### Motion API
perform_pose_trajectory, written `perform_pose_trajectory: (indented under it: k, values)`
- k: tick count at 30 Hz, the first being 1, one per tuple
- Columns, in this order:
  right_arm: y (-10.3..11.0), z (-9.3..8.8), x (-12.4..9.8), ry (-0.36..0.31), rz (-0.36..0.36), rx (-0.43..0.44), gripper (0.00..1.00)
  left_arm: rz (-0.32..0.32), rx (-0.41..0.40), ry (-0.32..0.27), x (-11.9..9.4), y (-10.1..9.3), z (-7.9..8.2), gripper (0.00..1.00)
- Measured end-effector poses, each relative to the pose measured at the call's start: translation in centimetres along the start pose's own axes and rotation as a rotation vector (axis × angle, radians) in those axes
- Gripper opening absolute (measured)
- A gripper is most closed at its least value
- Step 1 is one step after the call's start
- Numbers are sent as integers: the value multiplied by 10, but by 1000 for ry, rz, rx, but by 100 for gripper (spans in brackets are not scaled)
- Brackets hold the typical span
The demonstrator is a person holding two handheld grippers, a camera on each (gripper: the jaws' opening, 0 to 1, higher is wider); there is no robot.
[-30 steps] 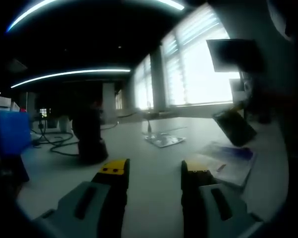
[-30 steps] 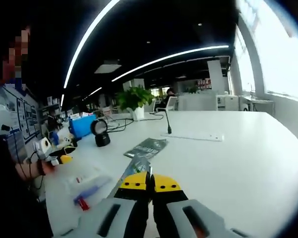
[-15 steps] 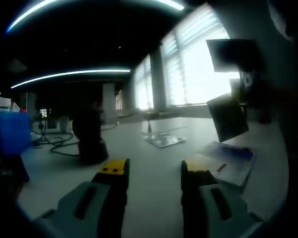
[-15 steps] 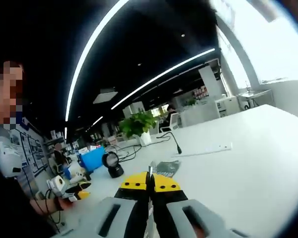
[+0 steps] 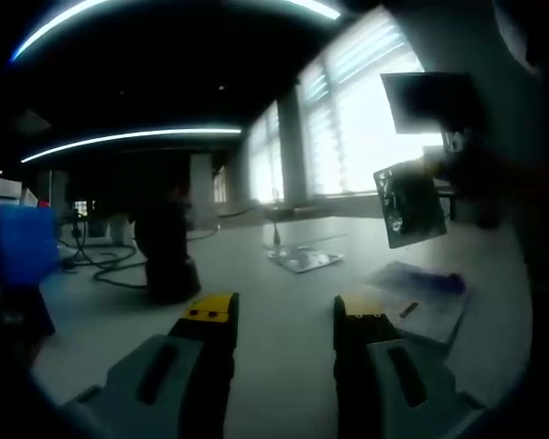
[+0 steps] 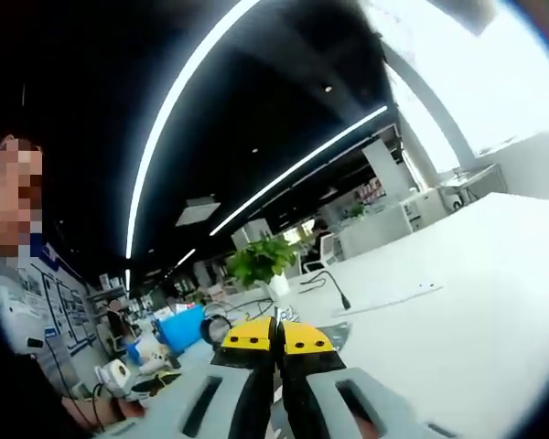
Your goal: Clip sheet goods on table flip sheet goods clip sheet goods scan sheet goods put sheet goods back to table
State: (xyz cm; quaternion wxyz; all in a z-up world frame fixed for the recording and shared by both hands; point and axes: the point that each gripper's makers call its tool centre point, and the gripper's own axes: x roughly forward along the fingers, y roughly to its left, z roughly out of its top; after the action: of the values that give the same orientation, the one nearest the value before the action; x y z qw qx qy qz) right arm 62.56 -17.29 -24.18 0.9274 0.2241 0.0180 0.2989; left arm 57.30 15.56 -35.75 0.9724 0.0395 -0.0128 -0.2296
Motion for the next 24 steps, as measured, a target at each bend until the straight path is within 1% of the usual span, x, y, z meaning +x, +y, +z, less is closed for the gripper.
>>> perform_pose_trajectory:
  k: [3, 11, 14, 21, 24]
  values:
    - [4, 2, 6, -17, 5, 30, 0, 0, -1, -1, 0, 0, 0, 34]
    - [9, 7, 23, -73, 8, 66, 0, -3, -9, -8, -1, 0, 2, 34]
    - [12, 10, 29, -95, 17, 93, 0, -9, -13, -5, 0, -1, 1, 34]
    - [20, 15, 41, -132, 40, 124, 0, -14, -23, -9, -1, -1, 2, 34]
    - [22, 16, 44, -137, 51, 129, 0, -15, -26, -9, -1, -1, 2, 34]
